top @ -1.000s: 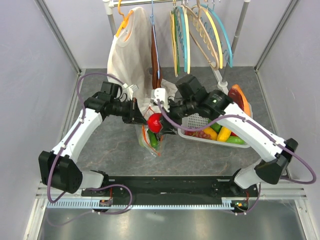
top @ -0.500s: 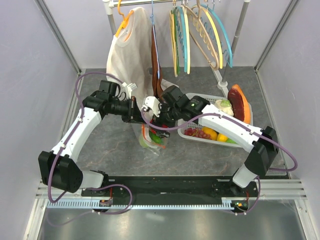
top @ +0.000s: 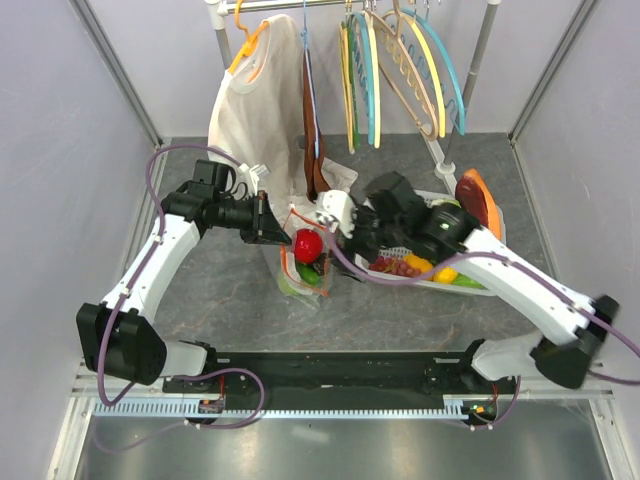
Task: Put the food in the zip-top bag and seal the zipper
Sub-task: Place the fake fruit in the zipper food storage bag, then pick up the fake vegetable from the bin.
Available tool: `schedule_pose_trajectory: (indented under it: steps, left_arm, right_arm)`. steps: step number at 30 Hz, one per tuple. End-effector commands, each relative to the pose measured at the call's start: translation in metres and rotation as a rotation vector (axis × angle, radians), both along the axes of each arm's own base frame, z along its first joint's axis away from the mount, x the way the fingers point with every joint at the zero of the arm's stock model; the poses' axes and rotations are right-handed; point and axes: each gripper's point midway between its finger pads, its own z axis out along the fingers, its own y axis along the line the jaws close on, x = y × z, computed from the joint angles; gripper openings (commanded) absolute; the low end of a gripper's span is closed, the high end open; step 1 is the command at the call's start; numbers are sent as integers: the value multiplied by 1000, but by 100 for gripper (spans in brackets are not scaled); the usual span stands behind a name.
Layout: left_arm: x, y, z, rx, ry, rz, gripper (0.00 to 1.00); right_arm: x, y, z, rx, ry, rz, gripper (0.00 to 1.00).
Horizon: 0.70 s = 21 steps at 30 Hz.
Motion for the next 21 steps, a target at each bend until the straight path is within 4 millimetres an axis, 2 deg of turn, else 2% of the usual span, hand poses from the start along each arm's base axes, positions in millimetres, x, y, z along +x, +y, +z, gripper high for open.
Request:
schedule_pose_trajectory:
  steps: [1, 2, 6, 10, 13, 18, 21]
  left_arm:
    - [0, -1, 13, -27, -53, -28, 2]
    - [-1, -1, 11, -24, -49, -27, 2]
    - [-1, 0, 9, -18, -46, -25, 2]
    - [0, -1, 17, -26, -63, -24, 2]
    - [2, -2, 19, -31, -64, -26, 2]
    - [1, -2, 19, -30, -62, -24, 2]
    - [1, -2, 18, -30, -58, -25, 2]
  right_arm:
    - [-8, -62, -27, -82, 82, -90, 98]
    - [-7, -72, -37, -110, 96, -109, 98]
    - [4, -103, -54, -171, 140, -218, 98]
    - [22, -147, -94, -362, 174, -307, 91]
    - [32, -171, -117, -450, 203, -323, 88]
    - [57, -185, -135, -506, 191, -373, 82]
    - [66, -183, -146, -509, 204, -375, 77]
